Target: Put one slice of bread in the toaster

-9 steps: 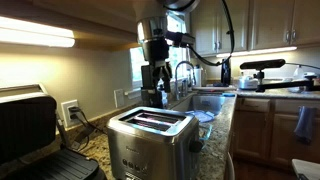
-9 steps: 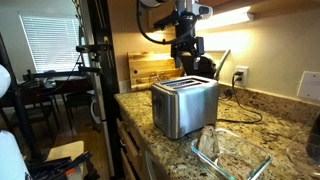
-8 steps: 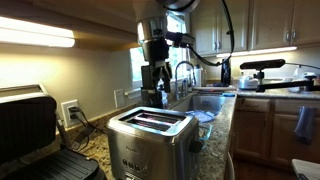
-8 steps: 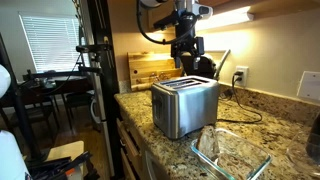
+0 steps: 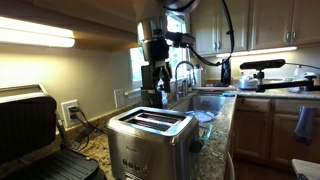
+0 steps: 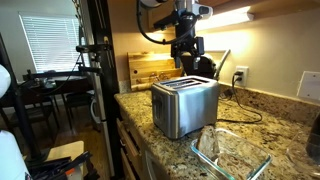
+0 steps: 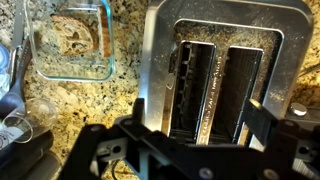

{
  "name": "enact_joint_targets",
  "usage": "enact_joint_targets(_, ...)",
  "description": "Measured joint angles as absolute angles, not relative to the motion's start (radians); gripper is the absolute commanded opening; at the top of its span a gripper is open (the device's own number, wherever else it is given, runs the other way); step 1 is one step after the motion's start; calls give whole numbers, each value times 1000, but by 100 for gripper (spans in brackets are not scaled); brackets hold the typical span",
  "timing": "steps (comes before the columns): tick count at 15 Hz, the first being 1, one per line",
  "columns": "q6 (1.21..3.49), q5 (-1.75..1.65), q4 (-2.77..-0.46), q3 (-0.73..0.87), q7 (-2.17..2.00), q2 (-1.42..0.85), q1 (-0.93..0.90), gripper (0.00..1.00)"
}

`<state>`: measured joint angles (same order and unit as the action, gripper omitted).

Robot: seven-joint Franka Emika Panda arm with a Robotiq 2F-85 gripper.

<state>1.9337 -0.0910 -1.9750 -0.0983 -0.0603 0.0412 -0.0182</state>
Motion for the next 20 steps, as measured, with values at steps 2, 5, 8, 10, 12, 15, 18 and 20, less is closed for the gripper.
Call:
enact_joint_targets(2,1934,-91,-1975,-98,-60,41,-18,100)
enact_joint_targets(5,1934,-91,-1975,-98,-60,41,-18,100)
enact_joint_targets(8,1934,-91,-1975,-97,-60,41,-18,100)
enact_joint_targets(10,1934,-91,-1975,-96,-60,41,-18,100)
enact_joint_targets(12,1935,-91,-1975,-94,-60,41,-18,100)
enact_joint_targets(15,1935,-91,-1975,-94,-60,44,-18,100)
enact_joint_targets(18,1935,-91,-1975,-94,-60,52,-18,100)
enact_joint_targets(20,1935,-91,-1975,-94,-62,60,-18,100)
